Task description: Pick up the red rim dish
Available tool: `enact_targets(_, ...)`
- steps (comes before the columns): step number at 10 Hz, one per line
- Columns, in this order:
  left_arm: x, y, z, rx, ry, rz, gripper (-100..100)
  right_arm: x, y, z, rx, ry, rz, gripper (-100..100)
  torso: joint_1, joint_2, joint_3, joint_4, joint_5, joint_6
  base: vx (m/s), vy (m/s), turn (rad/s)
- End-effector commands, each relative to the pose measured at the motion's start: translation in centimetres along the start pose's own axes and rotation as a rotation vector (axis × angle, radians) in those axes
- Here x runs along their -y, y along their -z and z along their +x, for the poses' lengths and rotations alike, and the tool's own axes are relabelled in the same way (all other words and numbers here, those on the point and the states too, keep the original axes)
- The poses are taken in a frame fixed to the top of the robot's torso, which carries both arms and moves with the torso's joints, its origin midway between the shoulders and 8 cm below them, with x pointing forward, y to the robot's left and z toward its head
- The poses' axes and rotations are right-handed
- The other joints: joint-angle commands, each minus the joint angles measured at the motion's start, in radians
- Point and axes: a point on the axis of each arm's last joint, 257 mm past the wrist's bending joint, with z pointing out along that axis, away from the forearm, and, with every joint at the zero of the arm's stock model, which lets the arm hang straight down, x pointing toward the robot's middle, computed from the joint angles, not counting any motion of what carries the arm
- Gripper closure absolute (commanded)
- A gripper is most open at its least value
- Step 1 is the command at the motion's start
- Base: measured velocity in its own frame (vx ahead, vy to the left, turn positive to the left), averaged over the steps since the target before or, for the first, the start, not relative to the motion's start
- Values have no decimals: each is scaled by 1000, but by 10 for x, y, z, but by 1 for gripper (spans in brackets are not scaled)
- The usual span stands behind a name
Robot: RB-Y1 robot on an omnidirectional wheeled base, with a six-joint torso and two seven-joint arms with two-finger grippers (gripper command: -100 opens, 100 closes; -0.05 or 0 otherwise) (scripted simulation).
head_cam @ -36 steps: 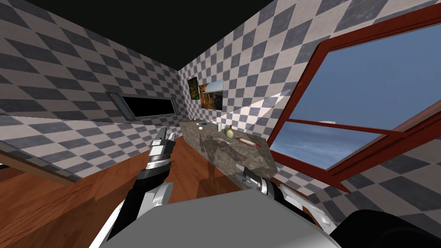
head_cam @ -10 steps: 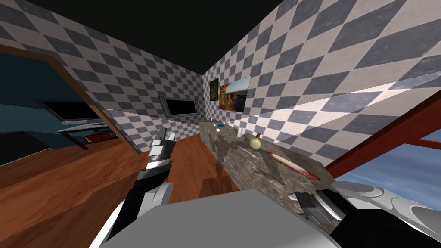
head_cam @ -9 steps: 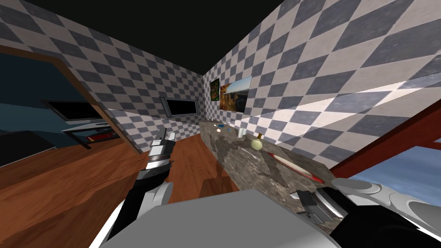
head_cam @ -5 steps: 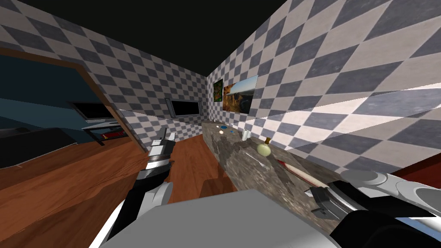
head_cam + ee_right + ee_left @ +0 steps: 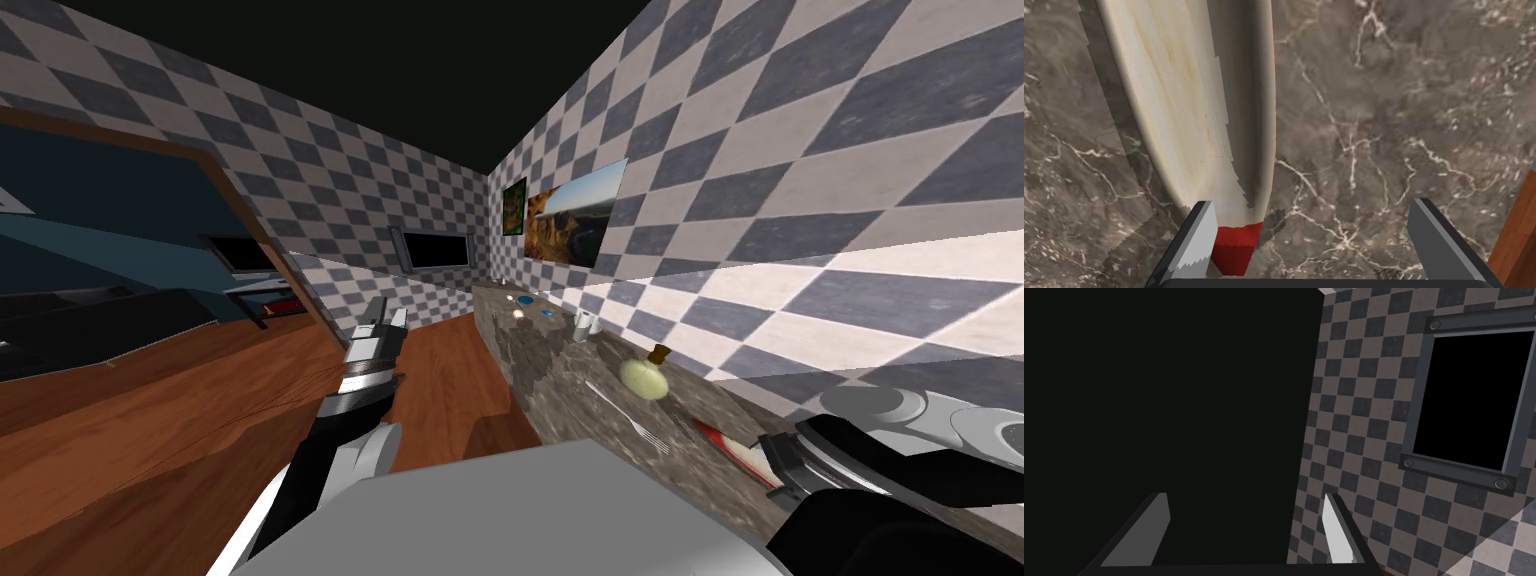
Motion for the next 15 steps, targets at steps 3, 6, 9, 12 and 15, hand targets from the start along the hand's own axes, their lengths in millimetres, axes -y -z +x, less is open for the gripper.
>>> enact_targets(3, 0, 0, 0, 0, 0, 0, 0, -2, -2, 19, -28, -33, 7, -100, -3, 0, 0, 0, -1, 0, 132, -98, 86)
enact_targets(6, 0, 0, 0, 0, 0, 0, 0, 9, 0, 23, -23, 7, 23, -100, 6, 7, 5, 2, 1, 2, 67, 3, -98)
enact_targets(9, 0, 0, 0, 0, 0, 0, 0, 18, 1, 28, -20, 45, 35, -100, 8, 6, 3, 1, 2, 1, 86, 25, -100)
enact_targets(12, 0, 0, 0, 0, 0, 0, 0, 17, -8, 29, -3, 128, 15, -100, 9, 10, 6, 2, 2, 1, 53, 55, -171)
enact_targets(15, 0, 0, 0, 0, 0, 0, 0, 29, -6, 35, -8, 152, 35, -100, 7, 11, 7, 3, 2, 0, 27, 29, -90)
